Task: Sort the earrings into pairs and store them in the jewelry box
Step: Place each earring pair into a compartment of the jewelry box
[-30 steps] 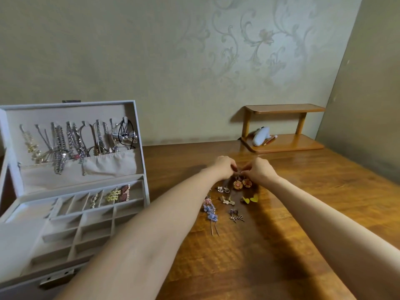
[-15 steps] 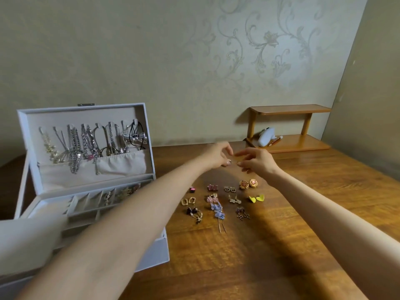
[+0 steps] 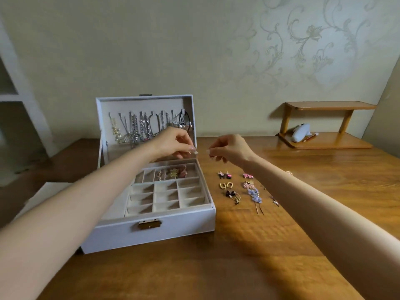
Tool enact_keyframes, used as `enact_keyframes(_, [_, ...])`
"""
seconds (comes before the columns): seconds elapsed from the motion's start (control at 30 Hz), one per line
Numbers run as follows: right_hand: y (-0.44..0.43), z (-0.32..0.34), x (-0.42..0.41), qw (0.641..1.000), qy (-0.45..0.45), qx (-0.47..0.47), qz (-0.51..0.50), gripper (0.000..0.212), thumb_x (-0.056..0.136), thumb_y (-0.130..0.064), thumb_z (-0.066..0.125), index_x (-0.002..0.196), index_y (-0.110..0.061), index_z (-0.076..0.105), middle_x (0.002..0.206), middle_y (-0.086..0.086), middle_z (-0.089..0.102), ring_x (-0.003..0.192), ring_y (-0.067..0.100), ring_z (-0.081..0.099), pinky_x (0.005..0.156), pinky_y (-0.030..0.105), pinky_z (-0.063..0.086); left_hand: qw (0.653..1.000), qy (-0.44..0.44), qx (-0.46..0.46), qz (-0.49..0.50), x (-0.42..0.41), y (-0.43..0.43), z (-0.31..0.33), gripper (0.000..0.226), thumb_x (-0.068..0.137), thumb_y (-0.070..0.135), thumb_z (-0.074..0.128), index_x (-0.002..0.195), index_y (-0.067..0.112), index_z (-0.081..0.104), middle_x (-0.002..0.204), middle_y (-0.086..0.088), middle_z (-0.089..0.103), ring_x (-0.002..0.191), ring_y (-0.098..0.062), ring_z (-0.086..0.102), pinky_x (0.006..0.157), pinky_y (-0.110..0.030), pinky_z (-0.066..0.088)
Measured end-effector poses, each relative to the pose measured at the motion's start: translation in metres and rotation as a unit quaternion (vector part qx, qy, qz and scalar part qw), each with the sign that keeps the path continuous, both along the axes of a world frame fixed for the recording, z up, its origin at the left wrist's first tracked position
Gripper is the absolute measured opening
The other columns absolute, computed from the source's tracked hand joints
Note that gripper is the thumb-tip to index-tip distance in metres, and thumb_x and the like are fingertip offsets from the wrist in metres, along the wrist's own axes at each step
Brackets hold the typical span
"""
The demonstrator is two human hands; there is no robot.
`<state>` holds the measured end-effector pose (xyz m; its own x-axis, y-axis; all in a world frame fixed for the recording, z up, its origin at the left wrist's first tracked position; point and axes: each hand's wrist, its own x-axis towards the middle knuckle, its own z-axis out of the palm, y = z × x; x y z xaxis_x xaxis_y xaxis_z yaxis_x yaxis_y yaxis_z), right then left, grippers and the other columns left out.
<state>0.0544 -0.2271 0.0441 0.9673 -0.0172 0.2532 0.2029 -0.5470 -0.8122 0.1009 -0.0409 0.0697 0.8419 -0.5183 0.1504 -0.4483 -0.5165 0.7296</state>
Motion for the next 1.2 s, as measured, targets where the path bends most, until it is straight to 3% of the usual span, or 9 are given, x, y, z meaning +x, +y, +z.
enact_keyframes(0.13, [0.036,-0.004,0.006,0.997,0.016,0.055,0.049,0.001,0.079,0.0,0.069,0.079,0.0,0.067,0.065,0.011,0.065,0.051,0.012,0.062,0.05,0.018,0.052,0.996,-0.058,0.055,0.041,-0.005,0.044,-0.002,0.005,0.08,0.007,0.068,0.082,0.009,0.065,0.078,0.003,0.062,0.072,-0.008,0.057,0.065,-0.019,0.044])
enact_keyframes(0.33, [0.075,-0.007,0.012,0.992,0.028,0.084,0.09,0.004,0.081,0.005,0.065,0.081,0.001,0.067,0.064,0.016,0.065,0.053,0.021,0.064,0.056,0.029,0.059,0.983,-0.1,0.123,0.09,0.004,0.081,-0.019,0.004,0.079,0.012,0.071,0.078,0.014,0.068,0.084,0.004,0.065,0.088,-0.018,0.06,0.088,-0.032,0.045])
enact_keyframes(0.63, [0.088,-0.012,0.015,0.994,0.023,0.077,0.081,0.003,0.081,0.004,0.064,0.084,0.003,0.066,0.067,0.018,0.066,0.047,0.013,0.064,0.048,0.021,0.053,0.978,-0.107,0.154,0.09,0.006,0.076,-0.034,0.011,0.079,0.02,0.072,0.077,0.011,0.065,0.075,0.009,0.058,0.072,-0.008,0.051,0.062,-0.018,0.039])
enact_keyframes(0.9, [0.089,-0.014,0.016,0.994,0.024,0.071,0.086,0.004,0.082,0.003,0.064,0.085,0.002,0.066,0.067,0.015,0.066,0.049,0.011,0.065,0.047,0.019,0.051,0.955,-0.15,0.241,0.089,0.005,0.077,-0.03,0.013,0.079,0.021,0.071,0.07,0.021,0.061,0.083,0.002,0.062,0.078,-0.015,0.055,0.059,-0.02,0.037])
enact_keyframes(1.07, [0.089,-0.015,0.017,0.995,0.011,0.05,0.087,0.005,0.081,0.003,0.065,0.084,-0.001,0.067,0.067,0.012,0.067,0.053,0.013,0.067,0.06,0.029,0.059,0.95,-0.172,0.252,0.068,-0.002,0.077,-0.028,0.007,0.081,0.016,0.069,0.085,0.021,0.064,0.077,0.012,0.055,0.068,0.001,0.047,0.053,-0.016,0.029])
enact_keyframes(1.2, [0.09,-0.014,0.017,0.996,-0.015,0.014,0.081,0.008,0.08,0.001,0.067,0.082,-0.007,0.069,0.066,0.008,0.066,0.053,0.013,0.064,0.055,0.034,0.058,0.946,-0.205,0.247,0.05,-0.004,0.079,-0.028,0.014,0.082,0.007,0.063,0.075,0.018,0.059,0.085,0.006,0.054,0.085,-0.011,0.047,0.07,-0.022,0.031])
